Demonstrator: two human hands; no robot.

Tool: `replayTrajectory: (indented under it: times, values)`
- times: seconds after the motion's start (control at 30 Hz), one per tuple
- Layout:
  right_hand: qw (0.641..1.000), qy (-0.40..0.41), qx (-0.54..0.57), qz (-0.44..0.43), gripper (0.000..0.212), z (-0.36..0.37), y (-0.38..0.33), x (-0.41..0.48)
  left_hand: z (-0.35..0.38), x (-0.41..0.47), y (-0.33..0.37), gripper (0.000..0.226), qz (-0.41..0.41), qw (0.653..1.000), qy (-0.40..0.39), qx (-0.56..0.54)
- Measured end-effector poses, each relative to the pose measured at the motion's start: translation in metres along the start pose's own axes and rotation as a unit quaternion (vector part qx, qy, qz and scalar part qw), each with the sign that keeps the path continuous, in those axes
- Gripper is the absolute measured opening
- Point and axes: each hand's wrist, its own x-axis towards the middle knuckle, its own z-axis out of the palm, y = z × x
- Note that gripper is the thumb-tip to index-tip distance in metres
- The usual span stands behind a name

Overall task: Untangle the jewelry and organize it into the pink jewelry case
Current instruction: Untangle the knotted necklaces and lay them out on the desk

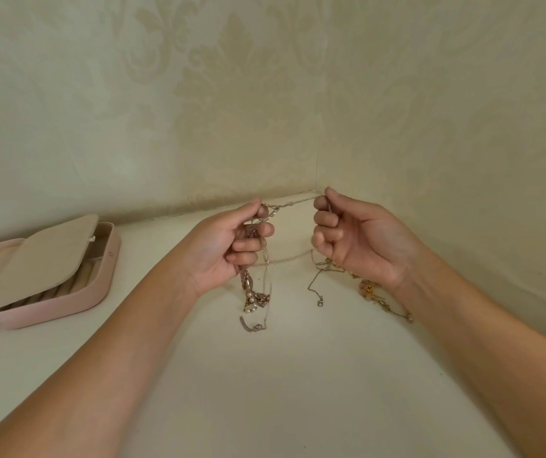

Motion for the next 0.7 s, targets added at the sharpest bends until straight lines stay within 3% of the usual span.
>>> replayTrajectory:
  times: [0.1, 0.17, 0.2, 0.23, 0.27, 0.33, 0.43, 0.5, 0.6, 0.7]
  values:
    - [0.987, 0.018, -0.162, 0.0, 0.014, -0.006, -0.008, -0.003, -0.006, 0.0, 0.003, 0.022, 0.016, 0.999, 0.037, 0.032]
    - [0.908, 0.089, -0.408, -0.035, 0.01, -0.014, -0.011, -0.005, -0.009, 0.001, 0.004, 0.021, 0.028, 0.994, 0.066, 0.082]
    - [0.857, 0.139, -0.492, -0.064, 0.007, -0.016, -0.012, -0.005, -0.01, 0.001, 0.004, 0.021, 0.03, 0.992, 0.074, 0.101]
    - [0.831, 0.181, -0.519, -0.087, 0.003, -0.018, -0.012, -0.004, -0.011, 0.001, 0.004, 0.021, 0.027, 0.99, 0.077, 0.114]
    - [0.832, 0.214, -0.503, -0.098, 0.008, -0.019, -0.013, -0.003, -0.011, 0.0, 0.003, 0.021, 0.022, 0.989, 0.08, 0.124]
    - [0.888, 0.241, -0.385, -0.077, 0.029, -0.02, -0.016, -0.002, -0.012, 0.0, 0.004, 0.021, 0.011, 0.986, 0.082, 0.144]
    - [0.945, 0.198, -0.26, 0.005, 0.053, -0.015, -0.022, -0.005, -0.017, 0.001, 0.005, 0.021, 0.007, 0.983, 0.085, 0.165]
    - [0.942, 0.189, -0.276, 0.022, 0.061, -0.014, -0.024, -0.005, -0.022, 0.002, 0.005, 0.02, 0.021, 0.973, 0.106, 0.204]
    - [0.911, 0.239, -0.336, -0.032, 0.052, -0.014, -0.028, -0.007, -0.031, 0.004, 0.004, 0.019, 0.05, 0.945, 0.16, 0.28]
    - [0.942, 0.246, -0.21, -0.085, 0.045, -0.019, -0.039, -0.01, -0.046, 0.007, 0.007, 0.022, 0.073, 0.923, 0.22, 0.306]
